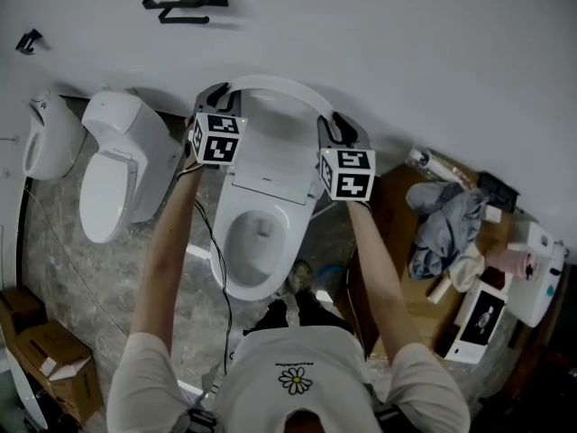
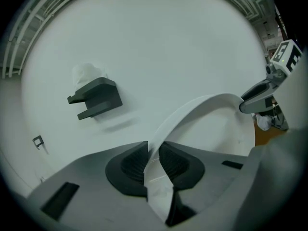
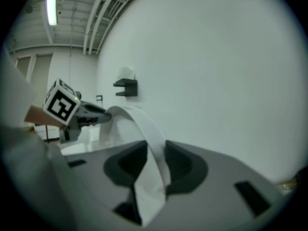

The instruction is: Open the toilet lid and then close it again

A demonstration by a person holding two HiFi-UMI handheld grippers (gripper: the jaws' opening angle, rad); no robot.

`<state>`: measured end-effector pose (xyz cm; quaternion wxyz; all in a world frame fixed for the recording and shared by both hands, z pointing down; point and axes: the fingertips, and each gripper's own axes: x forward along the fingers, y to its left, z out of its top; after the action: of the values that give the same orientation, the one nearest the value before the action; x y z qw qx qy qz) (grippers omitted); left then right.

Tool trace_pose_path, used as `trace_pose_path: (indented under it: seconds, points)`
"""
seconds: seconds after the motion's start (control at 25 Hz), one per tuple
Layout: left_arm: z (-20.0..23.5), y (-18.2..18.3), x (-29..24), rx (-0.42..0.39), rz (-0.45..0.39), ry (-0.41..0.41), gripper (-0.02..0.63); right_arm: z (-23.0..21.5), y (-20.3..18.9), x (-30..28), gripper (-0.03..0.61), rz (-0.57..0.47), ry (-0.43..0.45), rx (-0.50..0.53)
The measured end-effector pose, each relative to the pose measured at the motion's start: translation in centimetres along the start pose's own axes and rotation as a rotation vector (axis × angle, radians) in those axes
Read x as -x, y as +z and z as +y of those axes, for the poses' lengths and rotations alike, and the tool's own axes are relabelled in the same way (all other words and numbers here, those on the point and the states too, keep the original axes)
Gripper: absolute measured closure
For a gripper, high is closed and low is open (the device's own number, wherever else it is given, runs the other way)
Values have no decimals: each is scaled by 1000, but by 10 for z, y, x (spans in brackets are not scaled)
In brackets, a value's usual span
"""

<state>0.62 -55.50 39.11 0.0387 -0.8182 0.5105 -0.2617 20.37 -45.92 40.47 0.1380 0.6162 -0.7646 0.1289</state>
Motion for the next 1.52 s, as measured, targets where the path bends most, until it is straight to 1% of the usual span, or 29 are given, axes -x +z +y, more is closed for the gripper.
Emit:
trace_pose_path:
  seconds: [0.16,0.32,0.44,0.56,0.72,0.88,1.08,1.2,1.28,1.44,1.52]
  points:
    - [-1,-1,5,38,-11,-1,523,1,-1,3,443,-8,3,-9]
    - [-5,-5,20,79,-15,-30,516,8,-4,16,442,-14,24,-12]
    - [-4,-10,33,77,-37,-40,515,17,-6,26,436,-21,55,-30]
    - [-5,-12,49,83,-59,-41,512,25,-10,38,434,-21,56,2]
    - [-8,-18,75,76,-92,-48,510,40,-18,58,434,-25,48,50]
    - [-12,-27,102,73,-97,-73,503,57,-27,79,434,-29,42,67]
    - [-18,-41,133,50,-125,-97,499,76,-37,103,431,-64,32,82]
    - [-24,-53,154,44,-124,-126,491,89,-48,120,426,-77,29,90]
    - [-26,-60,167,35,-120,-137,486,98,-55,130,425,-73,34,114]
    - [-32,-81,198,15,-116,-108,485,120,-72,153,422,-69,56,169]
    - [-37,-94,212,-3,-94,-96,485,131,-84,166,420,-76,61,180]
